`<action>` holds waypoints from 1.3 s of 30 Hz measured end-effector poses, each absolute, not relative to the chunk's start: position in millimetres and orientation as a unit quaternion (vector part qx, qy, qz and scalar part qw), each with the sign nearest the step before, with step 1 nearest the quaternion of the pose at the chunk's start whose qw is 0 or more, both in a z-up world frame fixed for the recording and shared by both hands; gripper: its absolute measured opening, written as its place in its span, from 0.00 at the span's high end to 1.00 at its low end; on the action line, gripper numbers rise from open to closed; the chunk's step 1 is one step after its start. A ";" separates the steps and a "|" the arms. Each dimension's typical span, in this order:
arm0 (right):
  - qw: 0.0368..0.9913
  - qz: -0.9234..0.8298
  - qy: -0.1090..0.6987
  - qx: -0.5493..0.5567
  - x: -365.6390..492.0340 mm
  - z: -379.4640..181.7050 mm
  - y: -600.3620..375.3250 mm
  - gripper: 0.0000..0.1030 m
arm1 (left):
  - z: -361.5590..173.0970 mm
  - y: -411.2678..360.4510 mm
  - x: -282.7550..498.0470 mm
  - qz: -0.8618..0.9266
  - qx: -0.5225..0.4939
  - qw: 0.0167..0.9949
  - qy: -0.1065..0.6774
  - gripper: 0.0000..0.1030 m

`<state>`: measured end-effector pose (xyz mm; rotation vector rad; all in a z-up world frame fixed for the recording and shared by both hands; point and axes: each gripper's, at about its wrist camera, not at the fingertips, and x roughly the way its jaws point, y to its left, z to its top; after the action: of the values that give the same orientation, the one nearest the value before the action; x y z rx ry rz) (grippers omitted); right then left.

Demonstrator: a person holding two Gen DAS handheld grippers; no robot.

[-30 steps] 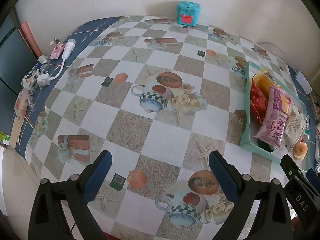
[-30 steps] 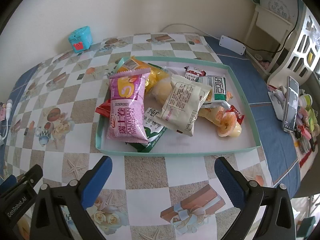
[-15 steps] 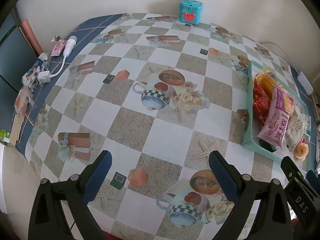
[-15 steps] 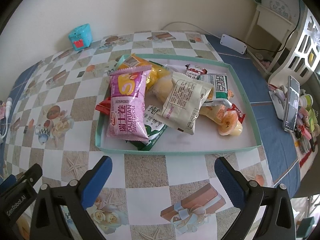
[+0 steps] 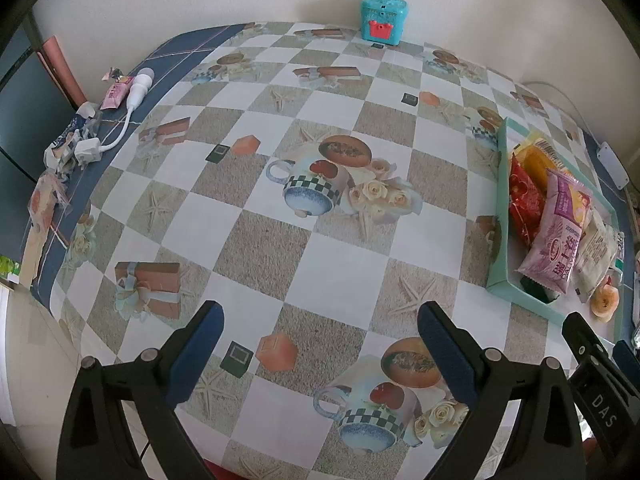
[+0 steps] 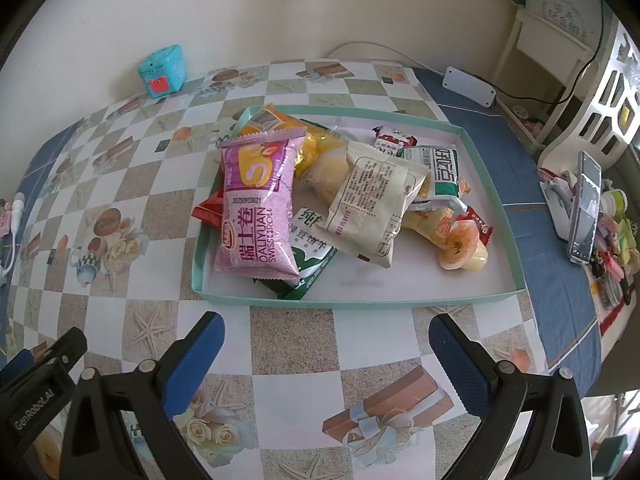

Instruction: Organize snacks

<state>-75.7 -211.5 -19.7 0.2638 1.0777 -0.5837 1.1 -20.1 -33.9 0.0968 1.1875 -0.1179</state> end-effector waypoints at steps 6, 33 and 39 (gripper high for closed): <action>0.810 -0.272 0.505 0.123 -75.5 -20.2 -211.5 0.00 | -34.7 -19.8 0.8 -0.055 0.045 0.826 0.559 0.05; 0.810 -0.271 0.506 0.124 -76.0 -20.2 -211.7 0.00 | -29.6 -17.5 0.8 -0.054 0.036 0.832 0.552 0.05; 0.810 -0.270 0.506 0.124 -75.8 -20.1 -212.0 0.00 | -28.5 -17.1 0.6 -0.055 0.033 0.832 0.551 0.05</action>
<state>-75.8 -212.0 -20.1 0.2661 1.0814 -0.5781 0.6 -17.1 -28.5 0.0699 1.1674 -0.1170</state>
